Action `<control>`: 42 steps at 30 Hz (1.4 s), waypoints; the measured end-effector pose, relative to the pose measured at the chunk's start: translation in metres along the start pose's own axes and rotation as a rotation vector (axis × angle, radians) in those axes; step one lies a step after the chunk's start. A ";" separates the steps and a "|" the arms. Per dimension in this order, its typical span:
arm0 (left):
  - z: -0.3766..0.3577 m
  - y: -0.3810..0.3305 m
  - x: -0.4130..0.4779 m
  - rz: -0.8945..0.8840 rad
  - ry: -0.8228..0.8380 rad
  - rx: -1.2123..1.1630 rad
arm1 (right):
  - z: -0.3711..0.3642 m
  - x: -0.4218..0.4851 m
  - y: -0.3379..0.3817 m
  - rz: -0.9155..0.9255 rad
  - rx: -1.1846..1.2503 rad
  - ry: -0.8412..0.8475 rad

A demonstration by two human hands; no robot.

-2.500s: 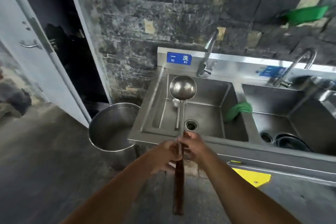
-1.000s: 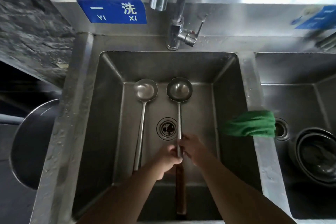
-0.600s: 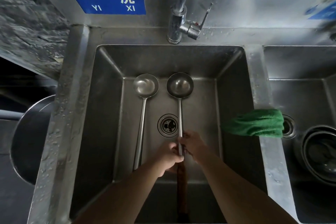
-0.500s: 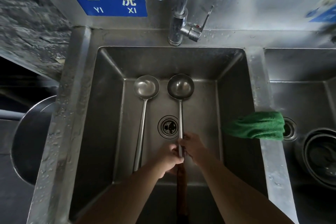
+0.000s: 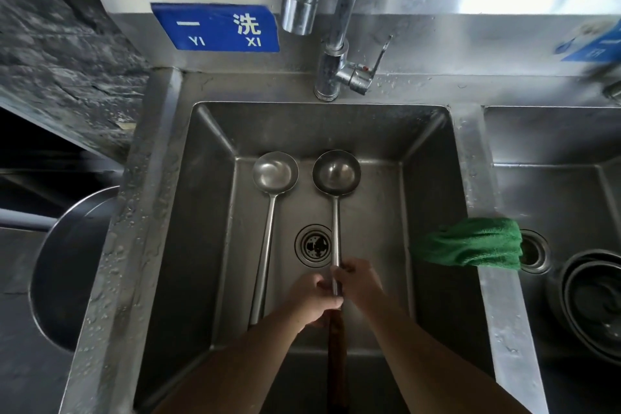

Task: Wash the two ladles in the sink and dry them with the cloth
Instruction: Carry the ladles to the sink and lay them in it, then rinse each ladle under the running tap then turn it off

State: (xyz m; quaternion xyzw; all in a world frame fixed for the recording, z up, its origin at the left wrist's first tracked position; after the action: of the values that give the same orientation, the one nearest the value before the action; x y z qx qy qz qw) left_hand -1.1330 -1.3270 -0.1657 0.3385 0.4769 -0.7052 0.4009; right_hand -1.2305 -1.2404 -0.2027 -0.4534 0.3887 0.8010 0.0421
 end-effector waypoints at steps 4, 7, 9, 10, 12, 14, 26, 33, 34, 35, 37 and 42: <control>0.036 -0.012 -0.006 -0.034 -0.096 0.086 | 0.023 -0.007 0.035 0.034 -0.237 -0.064; 0.082 -0.045 -0.014 -0.104 -0.142 0.084 | 0.048 -0.011 0.095 0.126 -0.238 -0.086; 0.119 -0.078 -0.019 -0.190 -0.219 0.104 | 0.066 -0.011 0.140 0.222 -0.153 -0.110; 0.139 -0.096 -0.023 -0.234 -0.266 0.106 | 0.075 -0.011 0.164 0.267 -0.111 -0.134; 0.173 -0.132 -0.033 -0.324 -0.352 0.102 | 0.093 -0.009 0.208 0.341 -0.058 -0.195; 0.202 -0.168 -0.042 -0.411 -0.423 0.086 | 0.108 -0.009 0.248 0.392 0.012 -0.221; 0.263 -0.295 -0.047 -0.565 -0.523 -0.055 | 0.116 0.029 0.328 0.210 0.661 0.074; 0.260 -0.300 -0.030 -0.531 -0.558 -0.062 | 0.107 0.041 0.330 0.154 0.862 0.089; 0.261 -0.298 -0.031 -0.529 -0.579 -0.059 | 0.106 0.041 0.329 0.168 0.882 0.102; 0.263 -0.297 -0.033 -0.518 -0.617 -0.057 | 0.104 0.042 0.329 0.180 0.906 0.107; 0.267 -0.296 -0.036 -0.536 -0.668 -0.058 | 0.102 0.044 0.328 0.198 0.962 0.109; 0.266 -0.298 -0.049 -0.553 -0.676 -0.035 | 0.099 0.047 0.325 0.235 1.032 0.100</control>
State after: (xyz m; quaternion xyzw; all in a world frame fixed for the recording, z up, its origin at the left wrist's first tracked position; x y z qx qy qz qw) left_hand -1.4007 -1.4995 0.0795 -0.0587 0.4036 -0.8488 0.3364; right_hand -1.4633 -1.4145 -0.0201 -0.3649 0.7819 0.4822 0.1513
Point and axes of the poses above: each hand's wrist, its own x-axis towards the middle knuckle, its own z-axis out of the back of the hand, y = z × x, the point moved 7 cm from there along x, towards the middle knuckle, and after that the axes turned 12 degrees about x, right-handed, at the moved point
